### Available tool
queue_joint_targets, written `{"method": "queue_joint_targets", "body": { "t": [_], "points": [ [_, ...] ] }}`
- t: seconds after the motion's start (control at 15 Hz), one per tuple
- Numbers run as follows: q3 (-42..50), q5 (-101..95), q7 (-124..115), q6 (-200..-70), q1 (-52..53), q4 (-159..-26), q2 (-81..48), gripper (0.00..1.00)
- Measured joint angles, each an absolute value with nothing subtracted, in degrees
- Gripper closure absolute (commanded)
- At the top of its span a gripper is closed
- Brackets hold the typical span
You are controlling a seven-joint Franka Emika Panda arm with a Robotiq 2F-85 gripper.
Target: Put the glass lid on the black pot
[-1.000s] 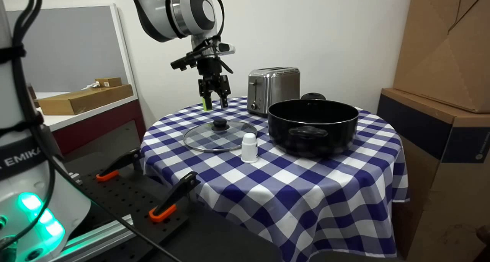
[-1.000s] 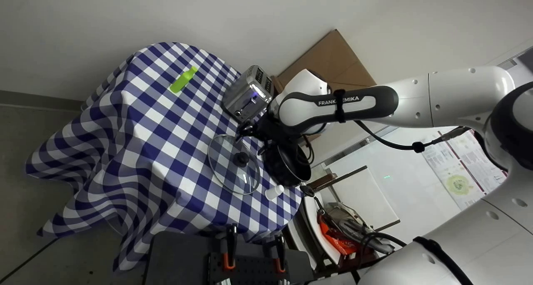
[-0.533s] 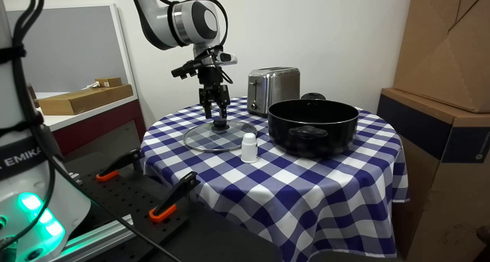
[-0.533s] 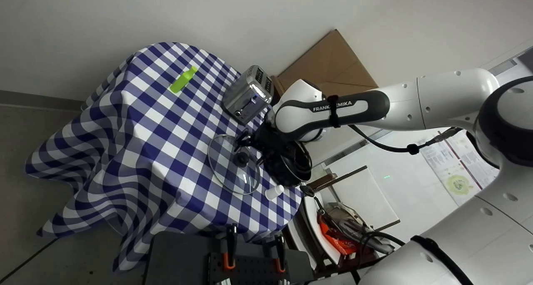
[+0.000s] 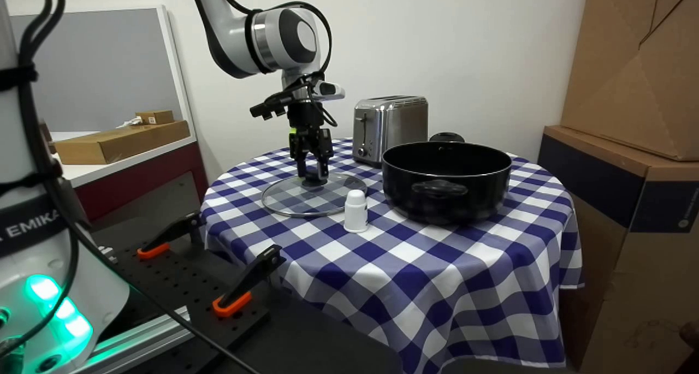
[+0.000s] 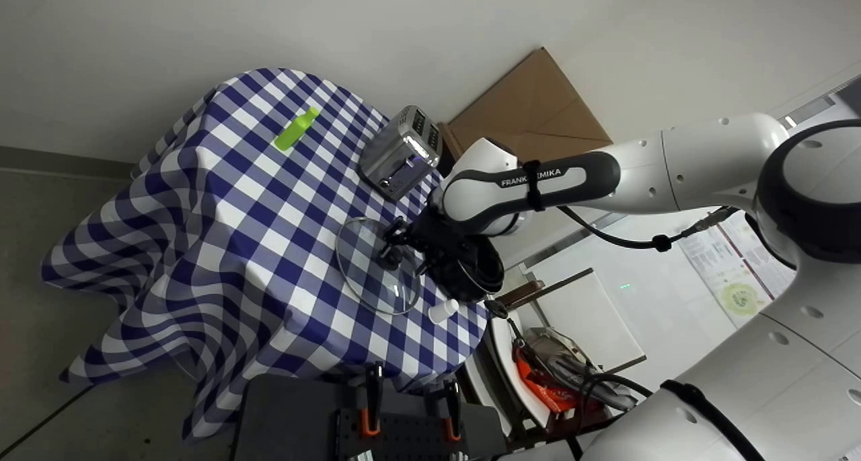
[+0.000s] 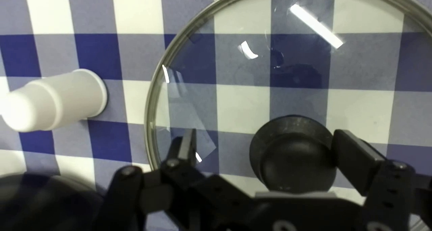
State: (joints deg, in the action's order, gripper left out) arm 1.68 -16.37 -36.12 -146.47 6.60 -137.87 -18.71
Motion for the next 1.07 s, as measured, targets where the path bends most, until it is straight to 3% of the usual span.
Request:
{"method": "queue_joint_targets", "body": {
  "t": [0.53,0.6,0.67,0.8,1.07],
  "points": [
    [3.10,-16.38,-36.46,-148.17,8.77,-136.94,-19.82,0.01],
    [3.29,-16.38,-36.62,-148.22,9.02,-136.80,-19.90,0.26],
    [3.50,-16.38,-36.77,-148.23,9.24,-136.67,-19.97,0.27],
    [3.80,-16.38,-36.85,-148.26,9.52,-136.45,-20.15,0.38],
    [3.94,-16.38,-36.92,-148.57,10.11,-136.09,-20.34,0.70]
  ]
}}
